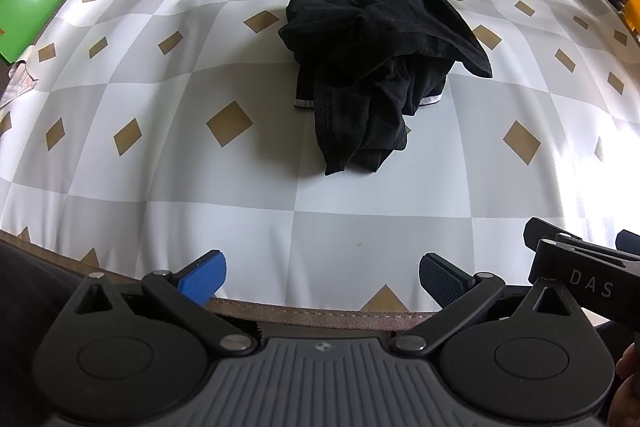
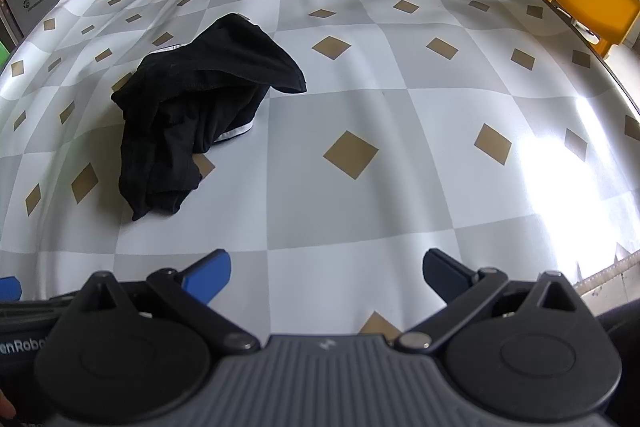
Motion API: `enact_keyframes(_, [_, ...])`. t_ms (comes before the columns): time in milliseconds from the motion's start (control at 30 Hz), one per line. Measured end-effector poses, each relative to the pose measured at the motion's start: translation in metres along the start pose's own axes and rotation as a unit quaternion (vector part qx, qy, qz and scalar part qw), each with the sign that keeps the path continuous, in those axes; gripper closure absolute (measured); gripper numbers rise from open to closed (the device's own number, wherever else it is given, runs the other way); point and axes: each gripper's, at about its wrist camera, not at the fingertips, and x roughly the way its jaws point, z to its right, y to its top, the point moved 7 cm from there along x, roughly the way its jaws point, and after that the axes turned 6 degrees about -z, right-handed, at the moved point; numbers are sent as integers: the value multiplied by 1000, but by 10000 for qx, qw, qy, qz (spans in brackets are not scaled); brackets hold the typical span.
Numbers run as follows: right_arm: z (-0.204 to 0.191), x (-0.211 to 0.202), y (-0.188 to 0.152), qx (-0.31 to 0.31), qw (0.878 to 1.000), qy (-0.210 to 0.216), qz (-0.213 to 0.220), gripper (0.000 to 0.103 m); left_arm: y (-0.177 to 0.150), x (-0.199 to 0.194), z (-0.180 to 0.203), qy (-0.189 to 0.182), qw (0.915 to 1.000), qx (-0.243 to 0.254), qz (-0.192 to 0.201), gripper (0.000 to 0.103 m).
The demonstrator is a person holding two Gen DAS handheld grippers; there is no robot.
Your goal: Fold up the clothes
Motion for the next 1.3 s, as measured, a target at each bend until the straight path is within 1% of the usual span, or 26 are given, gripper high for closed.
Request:
enact_keyframes(600, [4, -4, 2, 120, 9999, 15, 41, 1, 3, -14, 10, -47, 10000, -23, 48, 0])
enact_keyframes(800, [9, -8, 5, 302, 9995, 69, 86, 1, 6, -20, 16, -38, 10000, -3, 88, 0])
enact_keyframes(1067, [21, -14, 9, 622, 9978, 176, 174, 1, 10, -29, 26, -129, 9998, 4, 120, 0])
enact_keyframes(1300, [24, -15, 11, 724, 9970, 204, 192, 1, 12, -34, 31, -198, 9997, -28, 106, 0])
